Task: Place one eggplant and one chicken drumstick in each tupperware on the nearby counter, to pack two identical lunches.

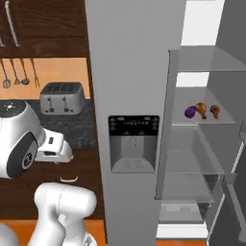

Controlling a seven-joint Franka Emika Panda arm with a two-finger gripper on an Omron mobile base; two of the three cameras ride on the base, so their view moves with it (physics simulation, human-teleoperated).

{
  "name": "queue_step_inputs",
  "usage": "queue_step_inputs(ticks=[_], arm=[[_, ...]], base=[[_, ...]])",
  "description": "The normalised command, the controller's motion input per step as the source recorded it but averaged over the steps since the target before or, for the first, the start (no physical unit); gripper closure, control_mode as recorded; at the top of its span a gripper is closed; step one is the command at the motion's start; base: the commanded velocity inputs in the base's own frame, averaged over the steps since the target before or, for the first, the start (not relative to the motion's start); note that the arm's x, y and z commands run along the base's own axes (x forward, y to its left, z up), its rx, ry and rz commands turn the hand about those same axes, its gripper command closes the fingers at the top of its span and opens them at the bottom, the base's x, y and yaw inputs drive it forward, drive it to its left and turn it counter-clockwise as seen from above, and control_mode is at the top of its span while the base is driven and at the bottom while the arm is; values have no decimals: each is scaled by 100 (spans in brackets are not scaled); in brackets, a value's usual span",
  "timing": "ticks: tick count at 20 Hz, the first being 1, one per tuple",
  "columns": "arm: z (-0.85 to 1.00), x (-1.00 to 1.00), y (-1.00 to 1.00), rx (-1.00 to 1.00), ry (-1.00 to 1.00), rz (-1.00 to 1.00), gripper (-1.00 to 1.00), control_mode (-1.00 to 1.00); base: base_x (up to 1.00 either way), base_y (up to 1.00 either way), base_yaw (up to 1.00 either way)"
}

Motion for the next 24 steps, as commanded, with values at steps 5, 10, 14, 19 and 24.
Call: queue_step_inputs(ticks=[5,10,14,19,24], arm=[[0,0,0,0,0,0,-100,100],[0,0,0,0,0,0,-100,100],[0,0,0,0,0,0,-100,100],[0,0,0,0,0,0,-100,100],[0,0,0,0,0,0,-100,100]], base=[[24,-100,-4],[48,-89,0],[64,-54,0],[60,-35,0],[30,-43,0]])
